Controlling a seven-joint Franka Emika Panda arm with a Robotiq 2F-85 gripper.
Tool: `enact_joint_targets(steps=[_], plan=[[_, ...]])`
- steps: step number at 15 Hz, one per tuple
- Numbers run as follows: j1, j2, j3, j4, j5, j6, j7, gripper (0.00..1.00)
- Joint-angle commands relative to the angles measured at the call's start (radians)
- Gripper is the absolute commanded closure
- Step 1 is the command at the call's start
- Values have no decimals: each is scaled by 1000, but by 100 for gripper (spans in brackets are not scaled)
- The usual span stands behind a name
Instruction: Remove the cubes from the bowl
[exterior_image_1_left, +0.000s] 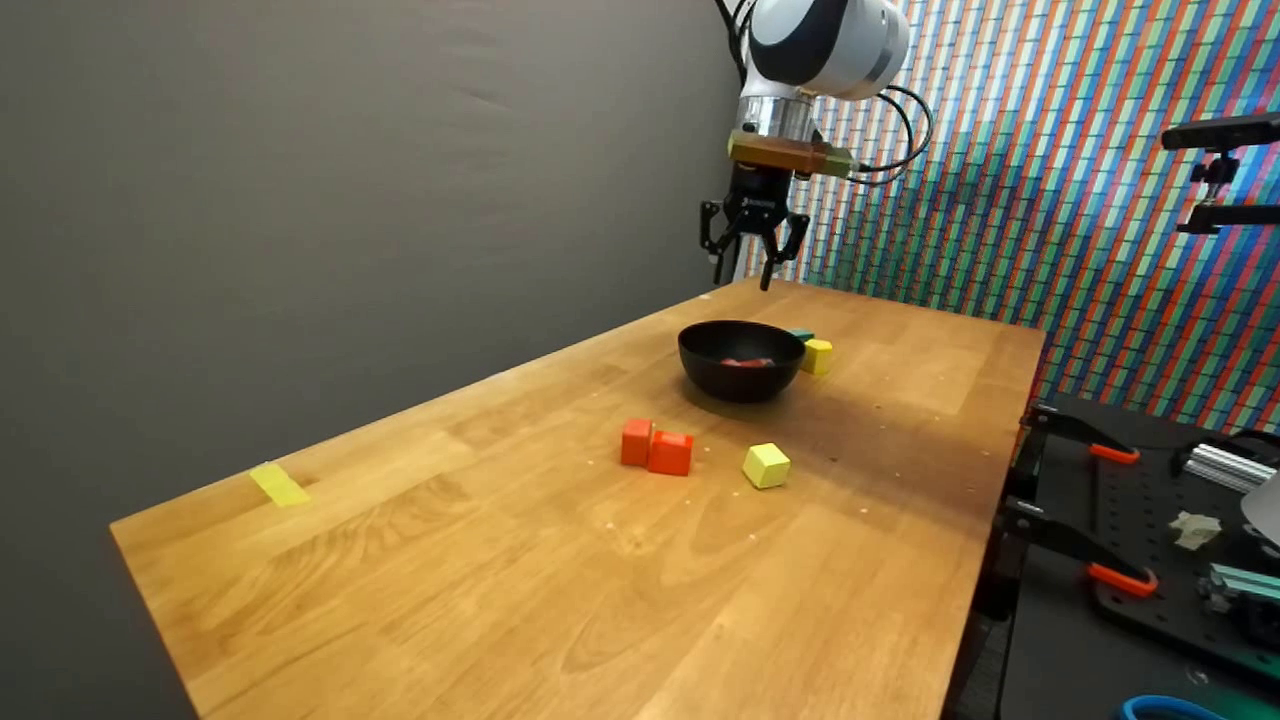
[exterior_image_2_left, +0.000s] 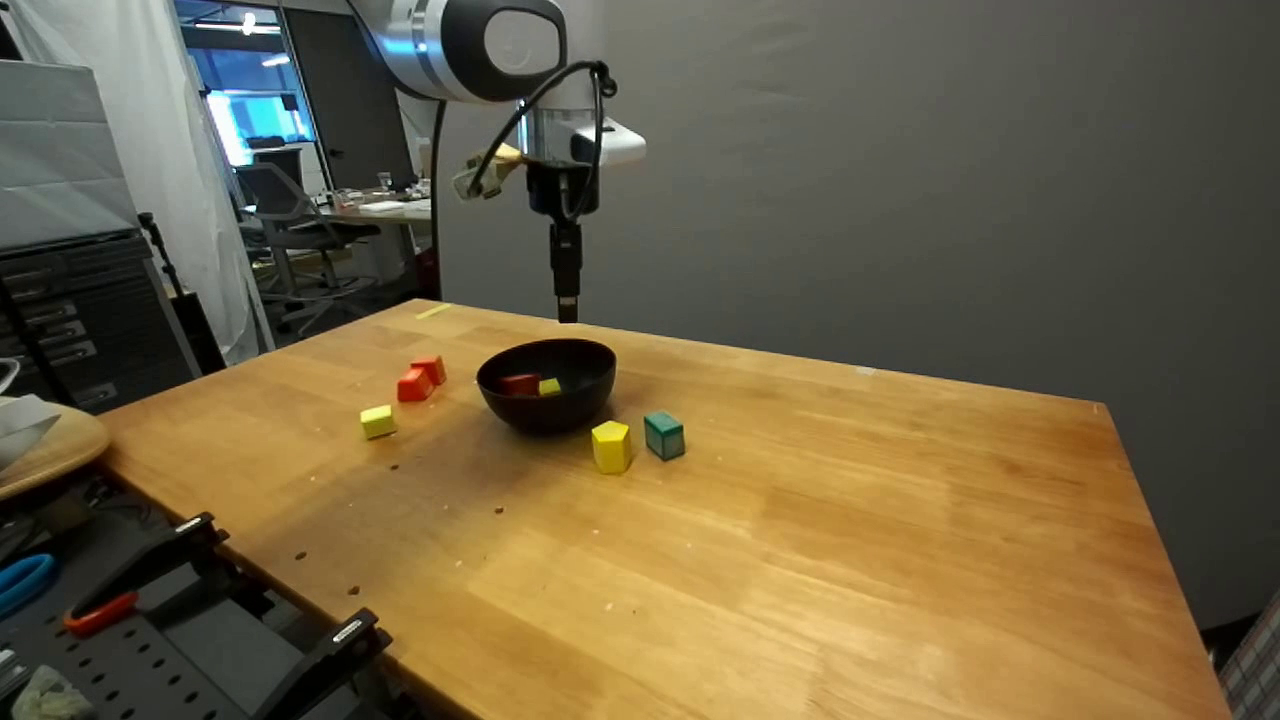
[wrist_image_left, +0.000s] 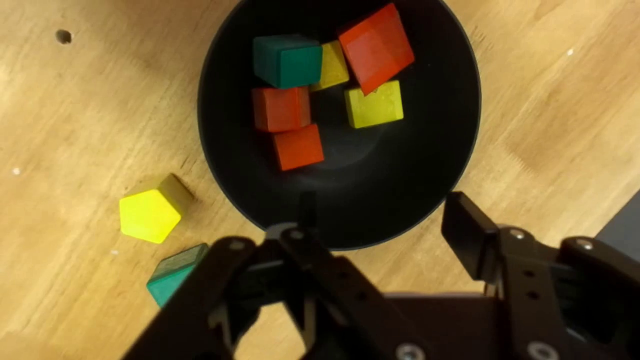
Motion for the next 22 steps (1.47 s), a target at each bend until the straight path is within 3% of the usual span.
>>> enact_joint_targets(steps=[1,2,3,4,5,6,8,9,13,17,20,22], plan=[[10,36,2,36,6,-27,47,65],[10,42,9,28,21,-15,48,64],[11,50,18,18,33,3,39,40],[11,60,28,10,43,25,25,34],[13,70,37,8,60,47,25,34],[11,54,20,7,31,4,28,53],[16,71,30,7,41,21,27,37],[17,74,31,7,42,24,27,9],[28,123,30,23,32,42,44,0],[31,187,64,38,77,54,26,4],[34,226,84,58,109,52,23,32],[32,239,86,66,126,49,24,45]])
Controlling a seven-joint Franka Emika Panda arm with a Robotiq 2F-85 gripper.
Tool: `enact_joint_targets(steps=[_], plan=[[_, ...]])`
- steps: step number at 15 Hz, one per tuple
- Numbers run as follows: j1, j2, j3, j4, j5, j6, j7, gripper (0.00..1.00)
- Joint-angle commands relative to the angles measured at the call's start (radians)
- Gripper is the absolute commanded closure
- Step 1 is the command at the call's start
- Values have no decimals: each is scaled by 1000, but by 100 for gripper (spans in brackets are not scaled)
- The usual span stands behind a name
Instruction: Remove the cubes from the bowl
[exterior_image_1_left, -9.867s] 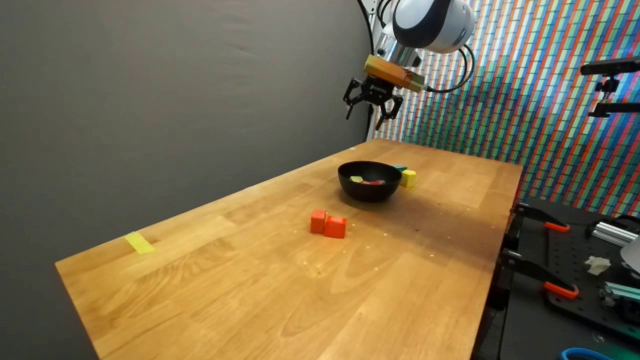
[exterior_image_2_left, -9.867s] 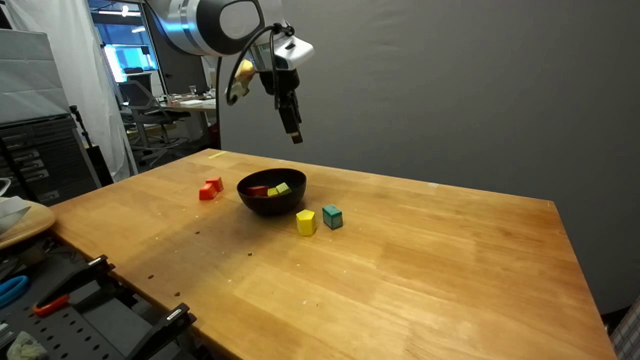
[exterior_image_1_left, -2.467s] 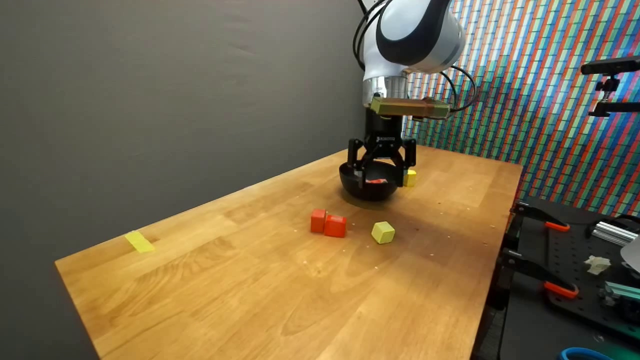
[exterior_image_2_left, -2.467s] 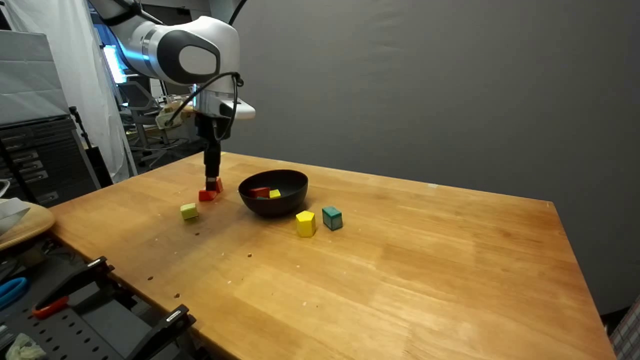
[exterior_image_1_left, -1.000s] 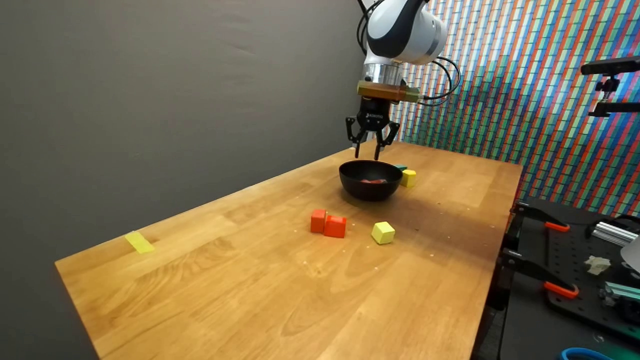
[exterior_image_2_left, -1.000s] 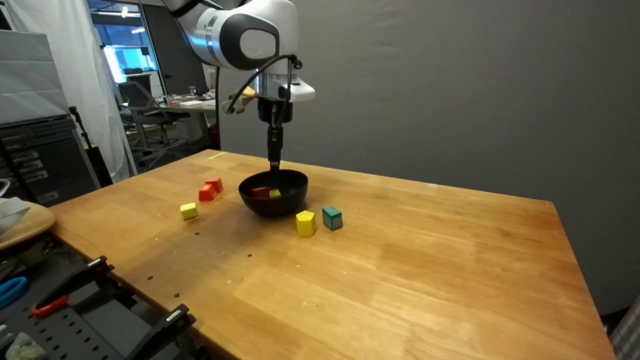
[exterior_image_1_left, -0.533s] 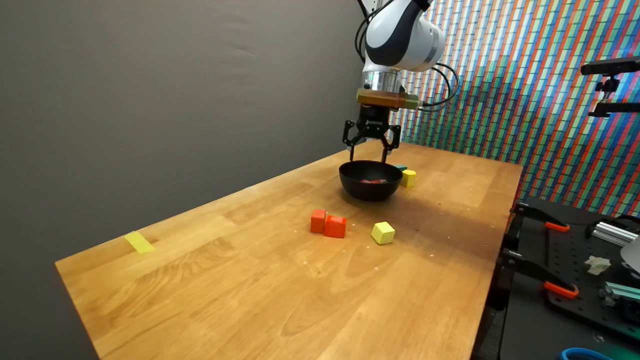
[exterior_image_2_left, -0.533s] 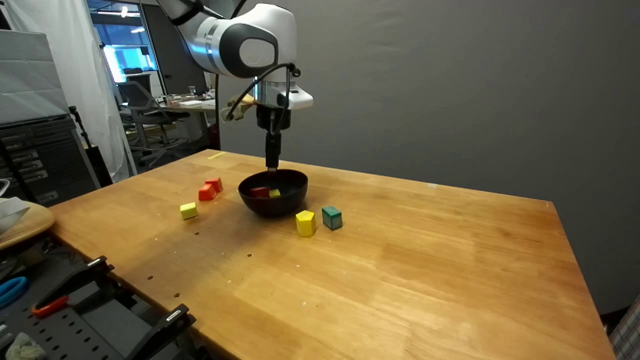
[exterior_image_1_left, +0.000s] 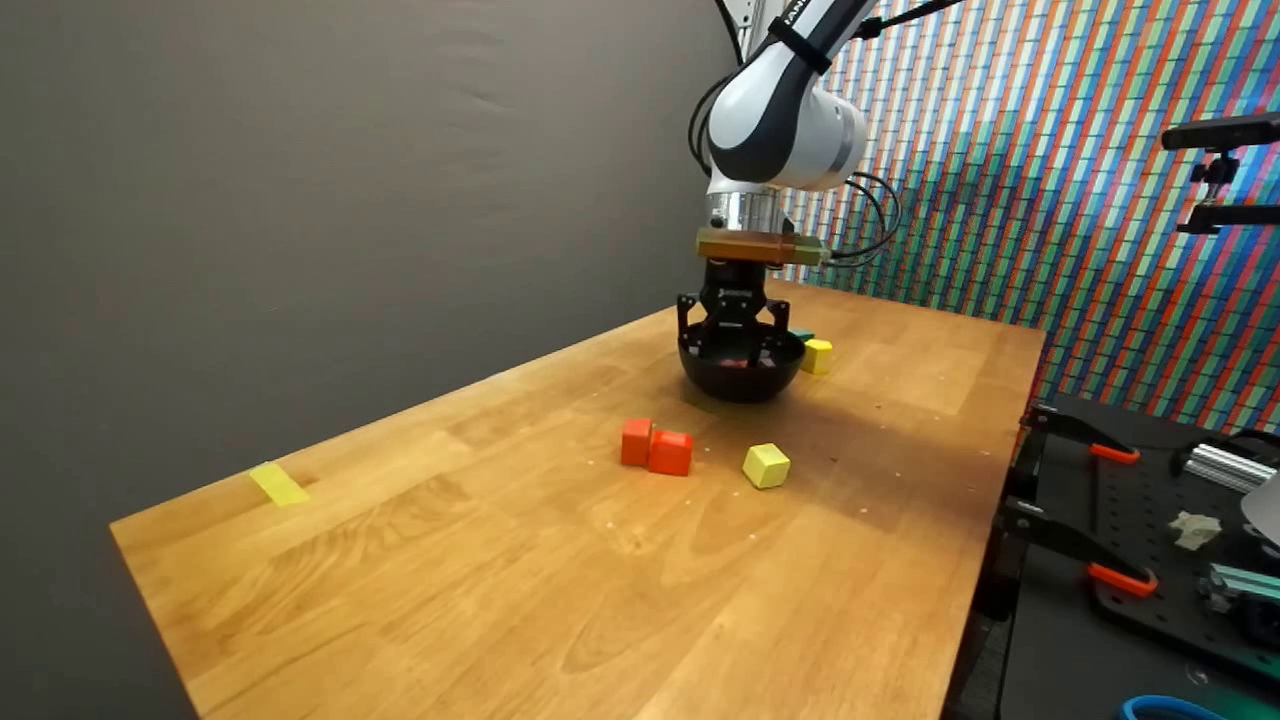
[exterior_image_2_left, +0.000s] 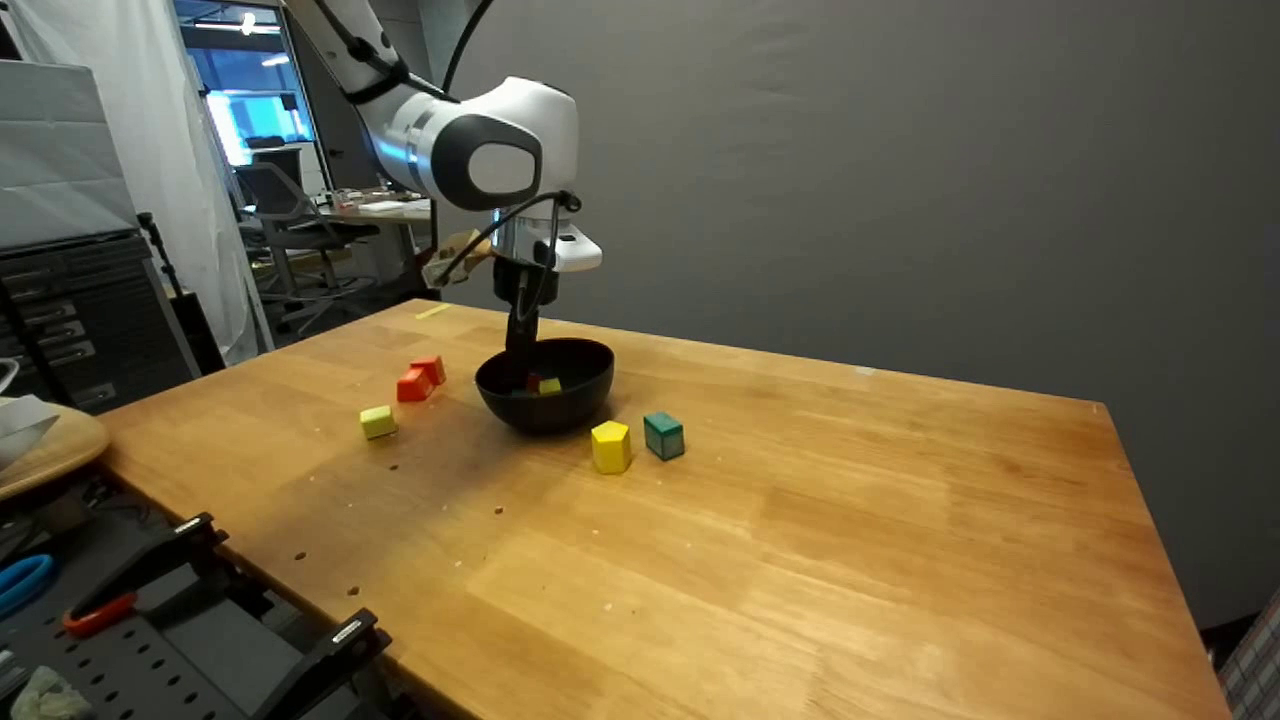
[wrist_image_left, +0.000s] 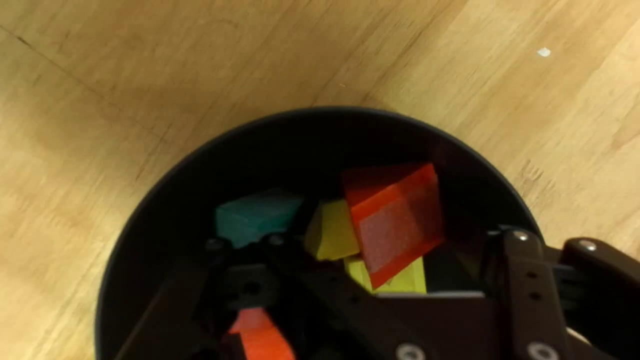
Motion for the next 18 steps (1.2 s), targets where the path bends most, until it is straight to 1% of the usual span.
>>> enact_joint_targets(steps=[1,3,4,6,7,8,9,10,11,12,13,14,17,18], plan=[[-5,39,8,30,55,10,-3,55],[-8,41,5,23,75,15,-1,68],[-10,40,2,18,84,18,0,65],[-13,29,-1,10,97,21,0,77],[-12,19,-5,6,95,17,3,74],[-12,-1,-7,-1,93,7,2,75],[-7,-34,-14,-13,77,-13,7,72],[2,-68,-24,-27,59,-28,14,79],[11,-102,-31,-43,44,-23,20,80],[27,-144,-41,-55,13,-29,32,85],[42,-182,-48,-65,-17,-27,42,98],[53,-211,-52,-69,-46,-24,52,100],[81,-273,-51,-62,-149,-31,98,100],[76,-280,-42,-56,-158,-51,109,92]])
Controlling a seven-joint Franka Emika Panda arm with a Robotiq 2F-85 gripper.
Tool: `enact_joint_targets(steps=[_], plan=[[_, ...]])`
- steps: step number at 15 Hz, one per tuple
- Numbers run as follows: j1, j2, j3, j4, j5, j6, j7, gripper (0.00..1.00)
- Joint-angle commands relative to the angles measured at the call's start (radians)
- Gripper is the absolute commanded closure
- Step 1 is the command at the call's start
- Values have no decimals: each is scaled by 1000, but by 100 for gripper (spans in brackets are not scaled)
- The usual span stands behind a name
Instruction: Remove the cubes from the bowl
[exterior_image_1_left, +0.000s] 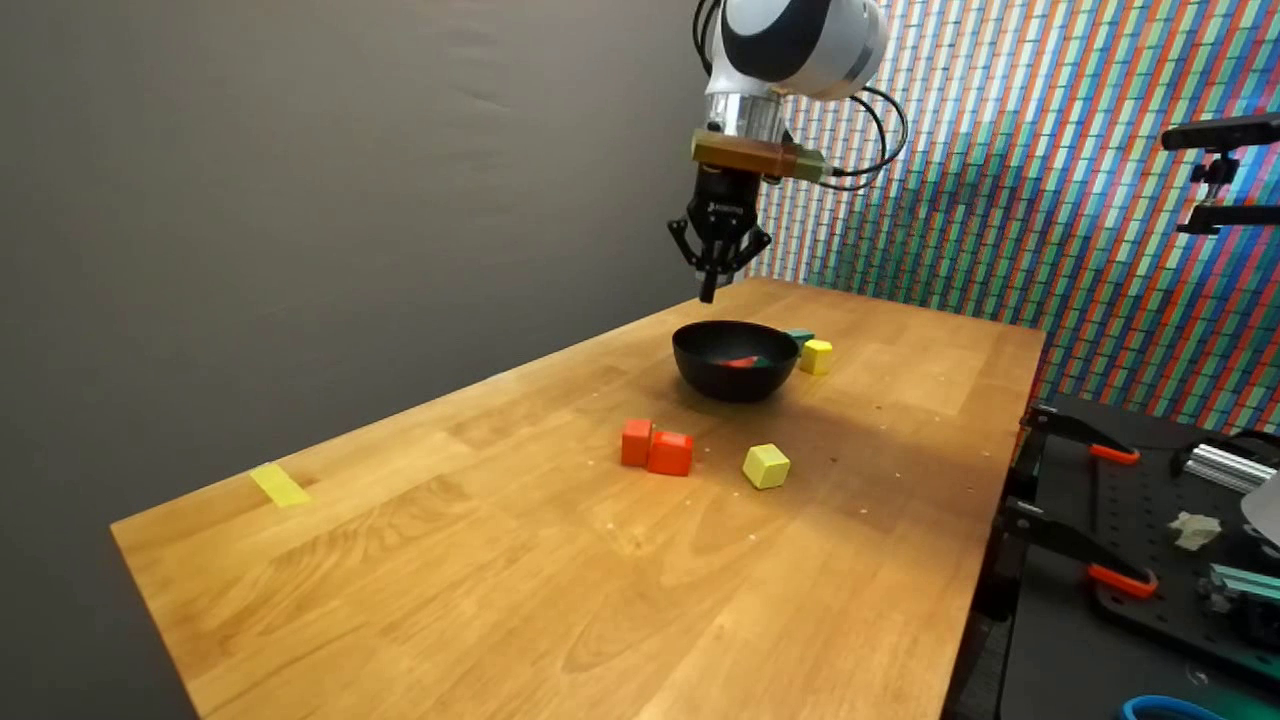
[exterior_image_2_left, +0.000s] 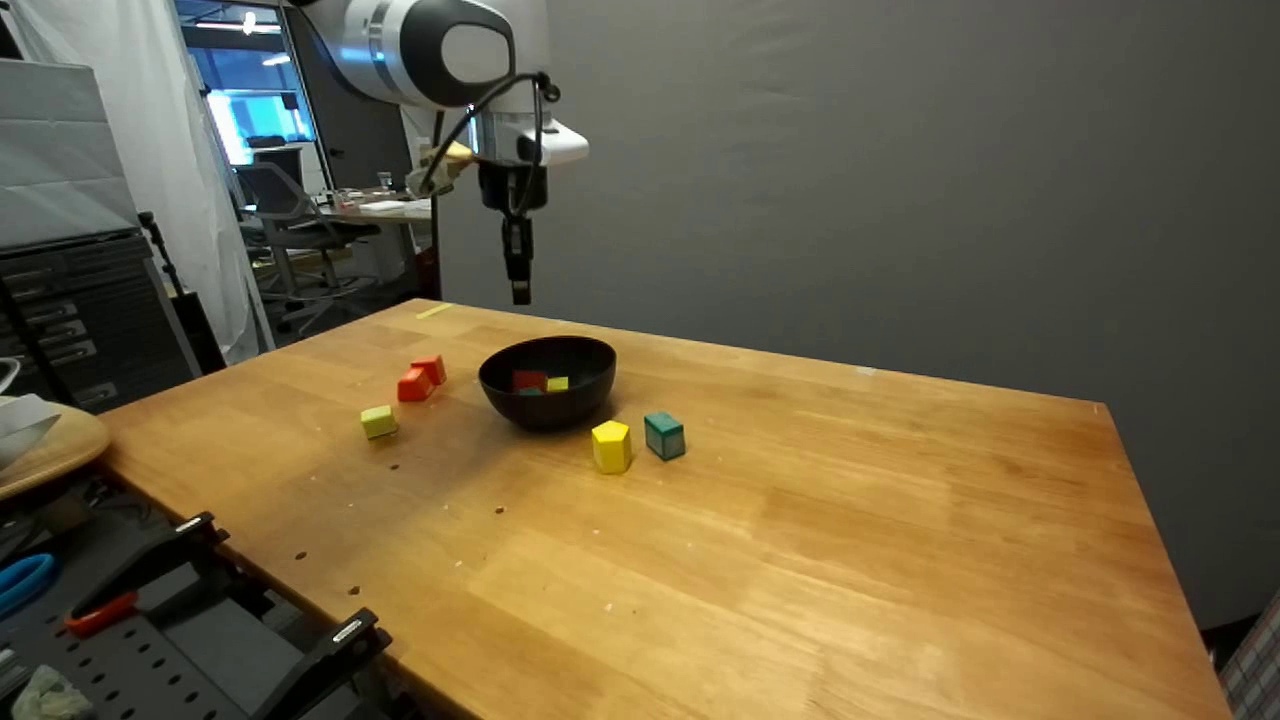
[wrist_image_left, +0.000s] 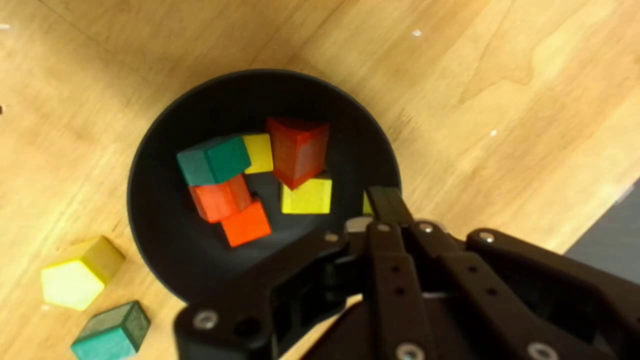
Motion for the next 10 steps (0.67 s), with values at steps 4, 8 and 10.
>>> enact_joint_targets(steps=[4,8,10], plan=[[1,-40,4,-22,-37,-82,61,50],[-18,32,-2,-25,-20,-74,56,21],[-31,81,-4,-17,-9,-57,41,7]])
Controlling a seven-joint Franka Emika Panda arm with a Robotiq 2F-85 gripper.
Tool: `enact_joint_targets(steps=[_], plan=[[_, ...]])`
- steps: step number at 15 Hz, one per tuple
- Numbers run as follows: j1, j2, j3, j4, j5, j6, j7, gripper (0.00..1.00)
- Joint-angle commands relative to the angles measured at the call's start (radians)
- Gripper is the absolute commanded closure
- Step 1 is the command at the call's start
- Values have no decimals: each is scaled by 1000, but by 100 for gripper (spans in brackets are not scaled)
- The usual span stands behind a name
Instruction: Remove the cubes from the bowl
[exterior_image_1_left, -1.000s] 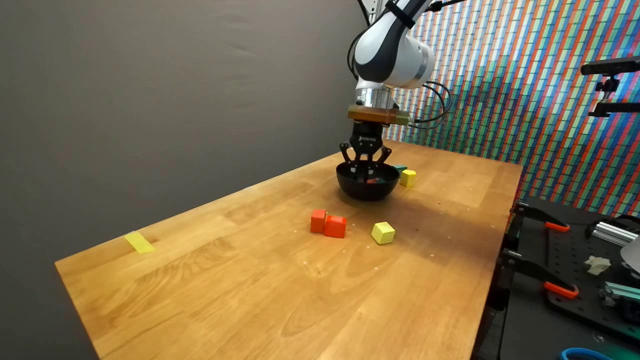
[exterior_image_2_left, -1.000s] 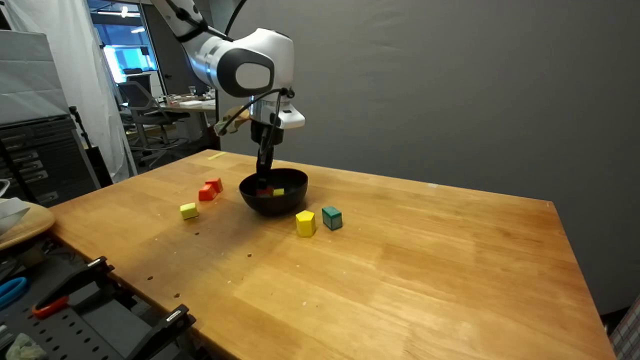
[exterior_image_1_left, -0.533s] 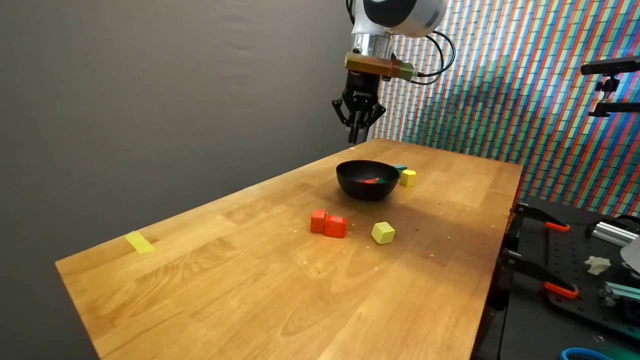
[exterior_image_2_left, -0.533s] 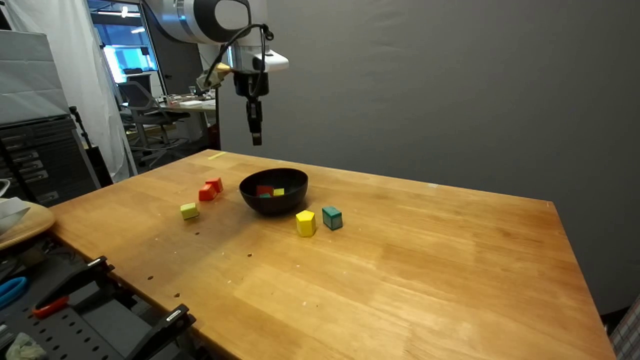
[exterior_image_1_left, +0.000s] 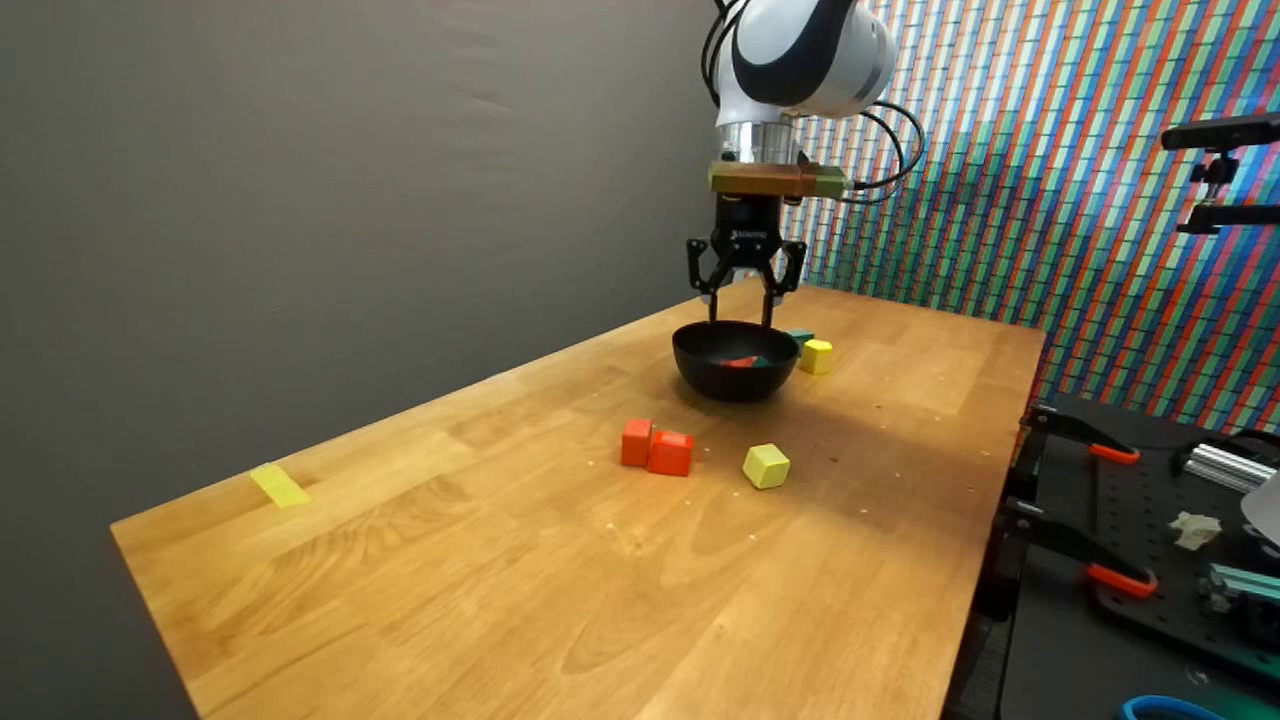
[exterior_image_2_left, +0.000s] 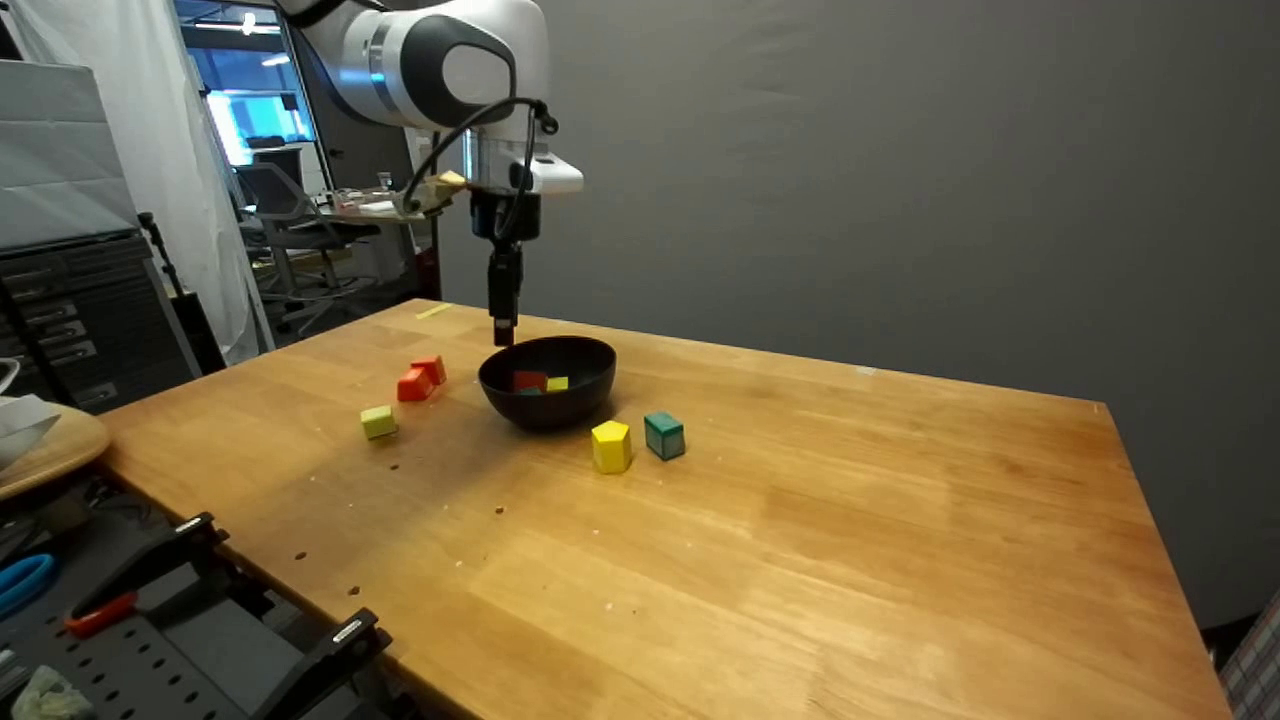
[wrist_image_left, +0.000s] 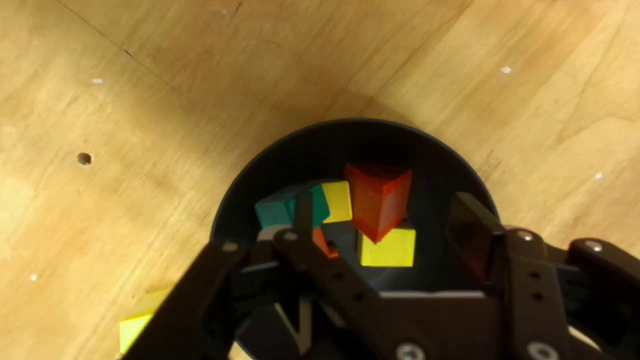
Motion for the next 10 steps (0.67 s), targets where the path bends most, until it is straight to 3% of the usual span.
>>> enact_joint_targets(steps=[1,3,6,10], plan=[[-23,83,-7,28,26,26,-1,7],[-32,126,-9,41,40,41,-2,23],[-44,174,-6,60,71,55,-6,35],[-43,188,-7,75,100,66,-1,25]])
